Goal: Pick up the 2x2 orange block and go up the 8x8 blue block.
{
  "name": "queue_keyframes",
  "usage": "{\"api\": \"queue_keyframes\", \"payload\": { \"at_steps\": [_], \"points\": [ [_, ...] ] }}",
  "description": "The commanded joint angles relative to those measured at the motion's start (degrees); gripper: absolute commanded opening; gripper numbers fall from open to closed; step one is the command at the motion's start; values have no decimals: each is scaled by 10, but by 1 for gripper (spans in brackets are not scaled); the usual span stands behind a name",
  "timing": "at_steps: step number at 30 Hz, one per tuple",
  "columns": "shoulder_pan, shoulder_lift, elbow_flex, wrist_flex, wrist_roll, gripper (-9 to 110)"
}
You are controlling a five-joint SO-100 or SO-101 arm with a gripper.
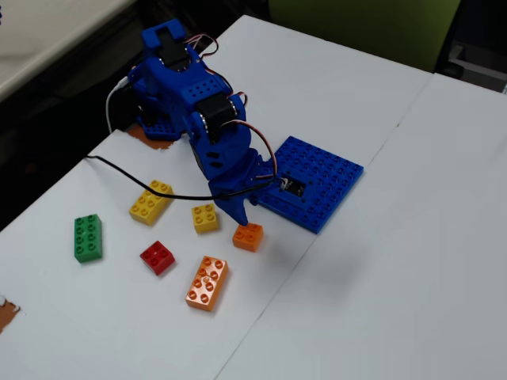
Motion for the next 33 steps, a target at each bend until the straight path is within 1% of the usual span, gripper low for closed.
{"api": "queue_keyframes", "payload": {
  "at_steps": [1, 15, 25, 33],
  "points": [
    [10, -4, -38, -8, -21, 22],
    [34, -69, -81, -12, -43, 23],
    [38, -106, -85, -31, -30, 25],
    [34, -126, -85, -43, 1, 25]
  ]
}}
